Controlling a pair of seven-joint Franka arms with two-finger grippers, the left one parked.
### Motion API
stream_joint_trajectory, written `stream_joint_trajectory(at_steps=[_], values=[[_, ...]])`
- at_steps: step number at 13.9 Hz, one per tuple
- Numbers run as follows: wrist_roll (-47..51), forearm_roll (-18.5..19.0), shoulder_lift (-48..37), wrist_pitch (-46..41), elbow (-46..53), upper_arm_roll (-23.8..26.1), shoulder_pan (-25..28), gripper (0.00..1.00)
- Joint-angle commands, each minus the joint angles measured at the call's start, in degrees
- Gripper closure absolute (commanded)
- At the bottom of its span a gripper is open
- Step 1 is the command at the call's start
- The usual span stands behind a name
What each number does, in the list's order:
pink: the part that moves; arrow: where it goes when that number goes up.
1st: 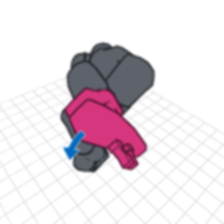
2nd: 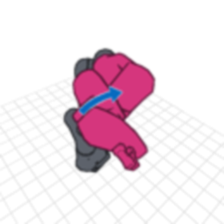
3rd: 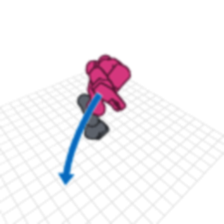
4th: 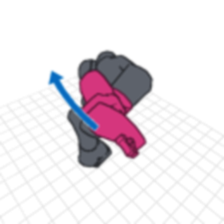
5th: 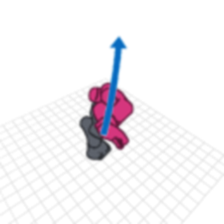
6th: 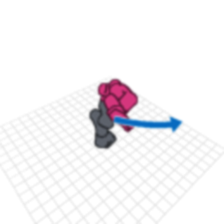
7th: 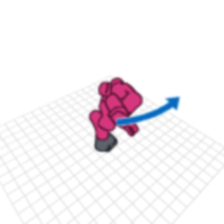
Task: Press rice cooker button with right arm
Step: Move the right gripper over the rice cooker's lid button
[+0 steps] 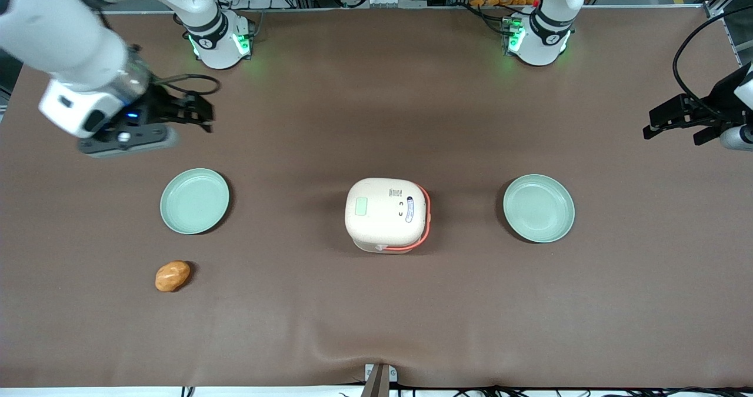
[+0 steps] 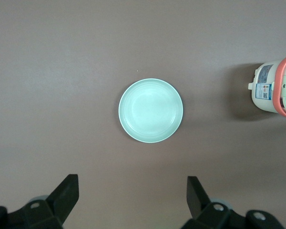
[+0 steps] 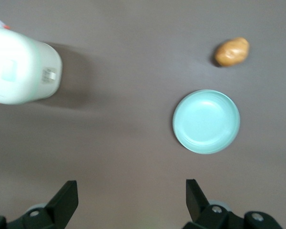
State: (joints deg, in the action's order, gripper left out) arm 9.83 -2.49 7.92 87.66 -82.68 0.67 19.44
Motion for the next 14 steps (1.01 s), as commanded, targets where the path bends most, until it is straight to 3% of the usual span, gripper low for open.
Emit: stream_joint_trajectory(at_steps=[1,3,7,12,14], values=[[5.7,-4.1,3.7,2.2,0.5,-0.6,3.5,0.00],[11.2,-7.8,5.7,6.4,0.5,-0.6,5.2,0.16],[15.3,-7.8,8.8,10.9,1.0,-0.6,9.5,0.49],[15.5,-7.9,14.6,16.8,4.4,-0.6,11.8,0.78],[17.2,-7.9,17.6,19.6,6.1,-0.7,12.2,0.81]])
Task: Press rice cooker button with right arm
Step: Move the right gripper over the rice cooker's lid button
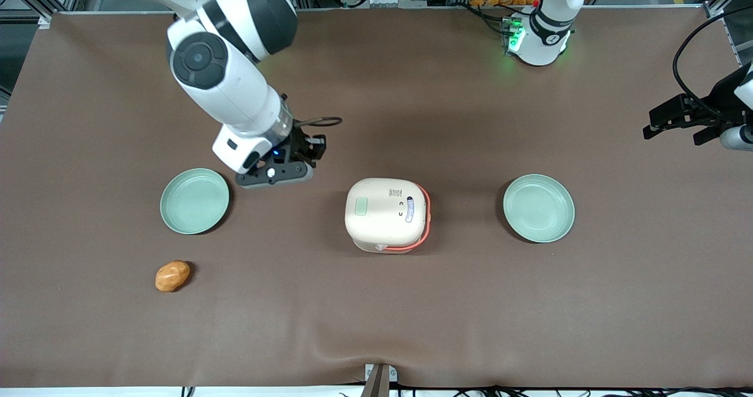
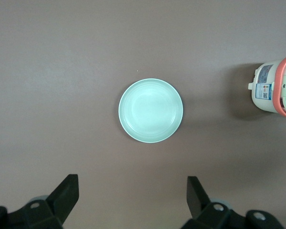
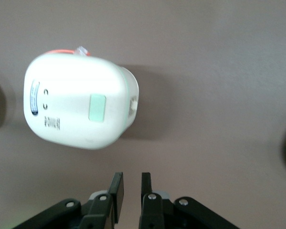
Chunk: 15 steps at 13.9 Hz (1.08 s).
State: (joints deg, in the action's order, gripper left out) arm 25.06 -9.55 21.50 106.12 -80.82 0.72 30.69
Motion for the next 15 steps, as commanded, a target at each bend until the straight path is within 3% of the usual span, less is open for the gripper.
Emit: stream_joint_trajectory(at_steps=[1,8,15], values=[[2.4,-0.8,5.4,2.8,4.4,-0.7,1.5,0.83],[4.4,-1.4,12.4,12.4,6.2,-0.9,3.8,0.91],[4.7,-1.4,15.4,15.2,6.2,-1.0,4.3,0.92]])
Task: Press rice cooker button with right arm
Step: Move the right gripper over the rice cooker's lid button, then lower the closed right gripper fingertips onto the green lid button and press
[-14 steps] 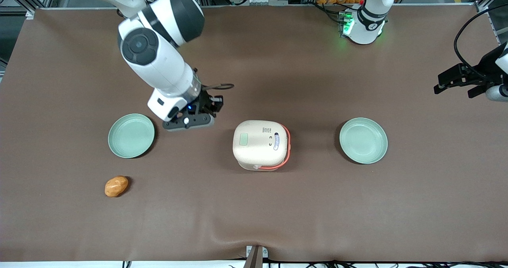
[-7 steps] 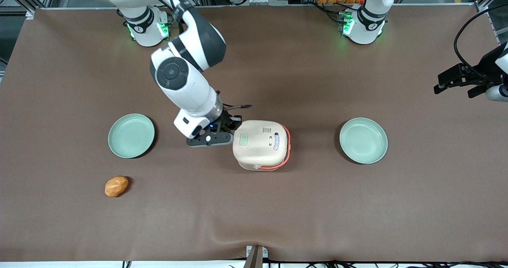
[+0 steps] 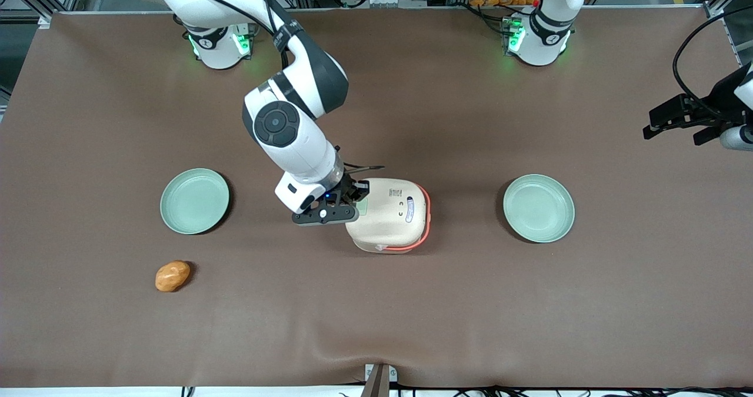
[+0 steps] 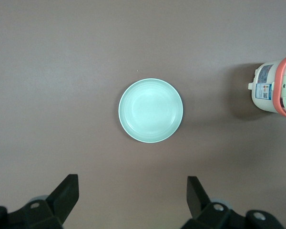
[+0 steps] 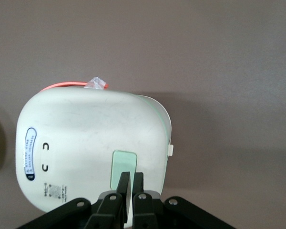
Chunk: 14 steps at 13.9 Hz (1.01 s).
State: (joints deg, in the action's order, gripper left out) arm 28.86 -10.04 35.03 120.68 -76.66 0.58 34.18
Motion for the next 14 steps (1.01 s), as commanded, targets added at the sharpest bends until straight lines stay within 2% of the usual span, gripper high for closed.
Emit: stream_joint_trajectory(at_steps=[1,14], values=[[0.8,-0.9,2.2,1.0,2.0,-0.8,1.2,0.92],[0.4,-1.6,3.7,1.8,2.0,-0.8,2.1,0.92]])
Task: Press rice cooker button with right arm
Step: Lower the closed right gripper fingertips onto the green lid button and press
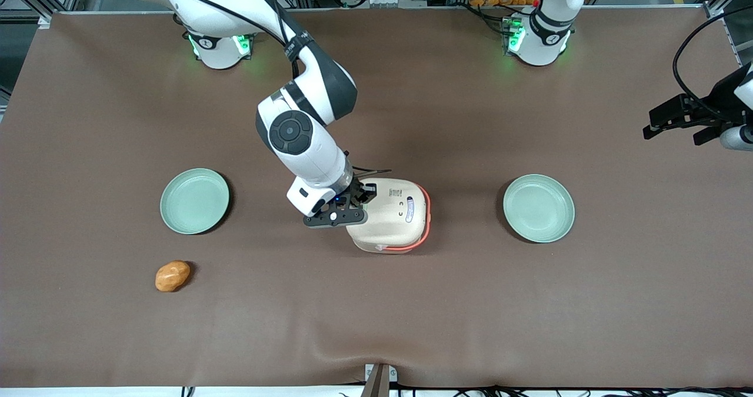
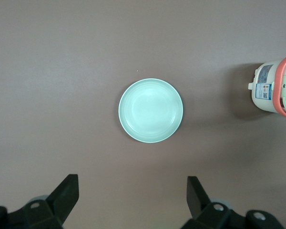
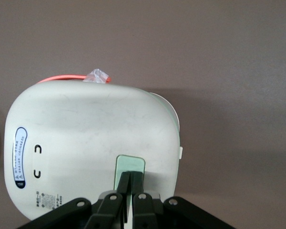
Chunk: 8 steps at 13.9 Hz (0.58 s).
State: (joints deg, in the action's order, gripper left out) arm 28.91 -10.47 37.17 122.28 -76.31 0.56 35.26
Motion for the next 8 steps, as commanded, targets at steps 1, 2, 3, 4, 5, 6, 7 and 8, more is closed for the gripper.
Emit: stream_joint_trajectory(at_steps=[1,2,3,4,5,6,7,8], values=[[0.4,-1.1,1.8,0.4,1.6,-0.7,1.3,0.93],[0.3,-1.1,1.9,1.1,1.5,-0.7,1.4,0.93],[0.3,-1.1,2.3,1.6,1.4,-0.8,1.7,0.93],[0.3,-1.1,2.6,1.6,1.4,-0.8,1.8,0.93],[0.3,-1.0,2.6,2.0,1.4,-0.8,1.9,0.93],[0.3,-1.0,2.7,2.1,1.4,-0.8,2.0,0.93],[0.2,-1.0,2.7,2.1,1.4,-0.8,2.0,0.93],[0.1,-1.0,2.7,2.1,1.3,-0.8,2.0,0.93]])
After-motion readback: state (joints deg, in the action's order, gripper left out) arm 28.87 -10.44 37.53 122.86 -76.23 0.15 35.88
